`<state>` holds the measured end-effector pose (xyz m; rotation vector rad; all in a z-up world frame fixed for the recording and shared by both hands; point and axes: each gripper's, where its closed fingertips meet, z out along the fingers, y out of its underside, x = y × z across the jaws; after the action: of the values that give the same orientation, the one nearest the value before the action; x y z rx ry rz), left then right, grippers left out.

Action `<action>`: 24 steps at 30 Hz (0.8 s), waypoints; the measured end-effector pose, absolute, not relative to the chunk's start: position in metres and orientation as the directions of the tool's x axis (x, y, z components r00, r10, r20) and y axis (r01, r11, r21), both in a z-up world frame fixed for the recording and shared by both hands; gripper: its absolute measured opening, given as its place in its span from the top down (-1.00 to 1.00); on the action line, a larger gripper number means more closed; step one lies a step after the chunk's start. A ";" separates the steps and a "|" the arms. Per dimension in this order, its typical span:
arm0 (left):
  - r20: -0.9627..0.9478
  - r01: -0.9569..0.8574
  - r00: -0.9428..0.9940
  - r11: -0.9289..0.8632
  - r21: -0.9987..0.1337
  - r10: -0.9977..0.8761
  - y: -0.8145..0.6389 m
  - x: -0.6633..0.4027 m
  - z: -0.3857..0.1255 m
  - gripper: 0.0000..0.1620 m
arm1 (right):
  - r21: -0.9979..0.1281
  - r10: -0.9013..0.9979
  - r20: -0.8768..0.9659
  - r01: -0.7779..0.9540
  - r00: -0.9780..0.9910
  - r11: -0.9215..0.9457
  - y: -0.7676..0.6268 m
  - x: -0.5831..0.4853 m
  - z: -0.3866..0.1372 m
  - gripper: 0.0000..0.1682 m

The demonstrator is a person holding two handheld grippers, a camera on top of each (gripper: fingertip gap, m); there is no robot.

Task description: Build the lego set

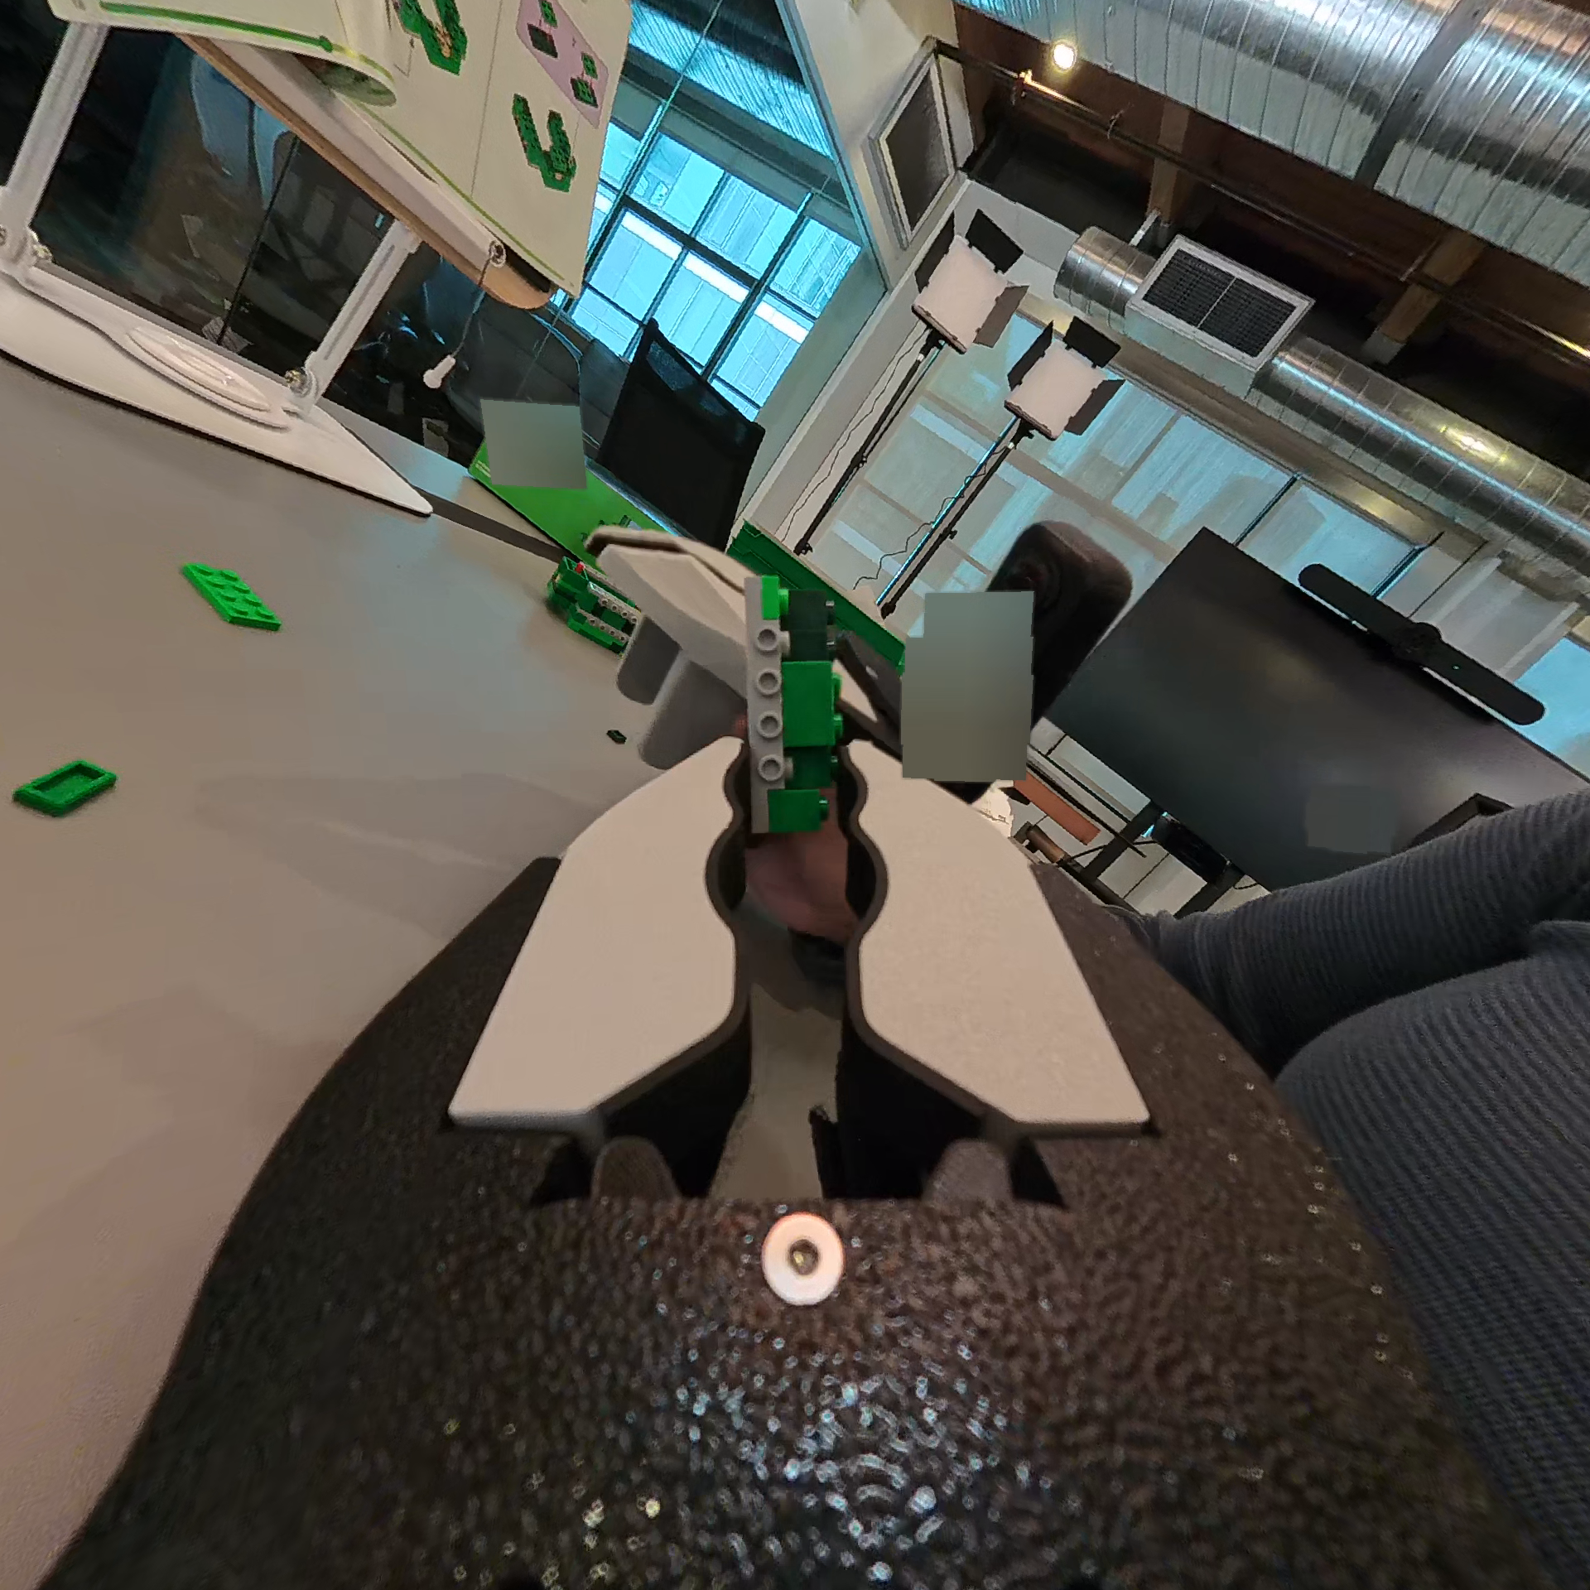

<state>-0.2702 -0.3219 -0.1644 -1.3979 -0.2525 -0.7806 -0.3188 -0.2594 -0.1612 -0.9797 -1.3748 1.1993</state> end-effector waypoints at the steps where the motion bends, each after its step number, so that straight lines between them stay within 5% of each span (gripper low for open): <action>1: 0.592 0.622 0.731 -0.024 -0.783 -0.339 -0.322 -0.270 -0.164 0.78 | -0.986 0.973 0.169 -0.013 -0.156 0.169 -0.258 -0.320 -0.160 0.89; 8: 0.596 0.621 0.731 -0.037 -0.783 -0.332 -0.320 -0.270 -0.166 0.78 | -0.933 0.921 0.206 0.216 -0.330 0.286 -0.229 -0.369 -0.128 0.77; 14: 0.597 0.625 0.725 -0.035 -0.780 -0.344 -0.321 -0.269 -0.165 0.78 | -0.787 0.881 0.271 0.437 -0.388 0.435 -0.184 -0.439 -0.155 0.80; 24: 0.601 0.634 0.708 -0.041 -0.772 -0.372 -0.323 -0.267 -0.164 0.78 | -0.509 0.975 -0.216 0.858 -0.049 -0.070 -0.180 -0.524 -0.241 0.88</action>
<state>-0.2672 -0.3228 -0.1636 -1.3911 -0.2369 -0.8233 -0.5237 -0.1803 -0.2414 -2.0012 -1.9787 0.7845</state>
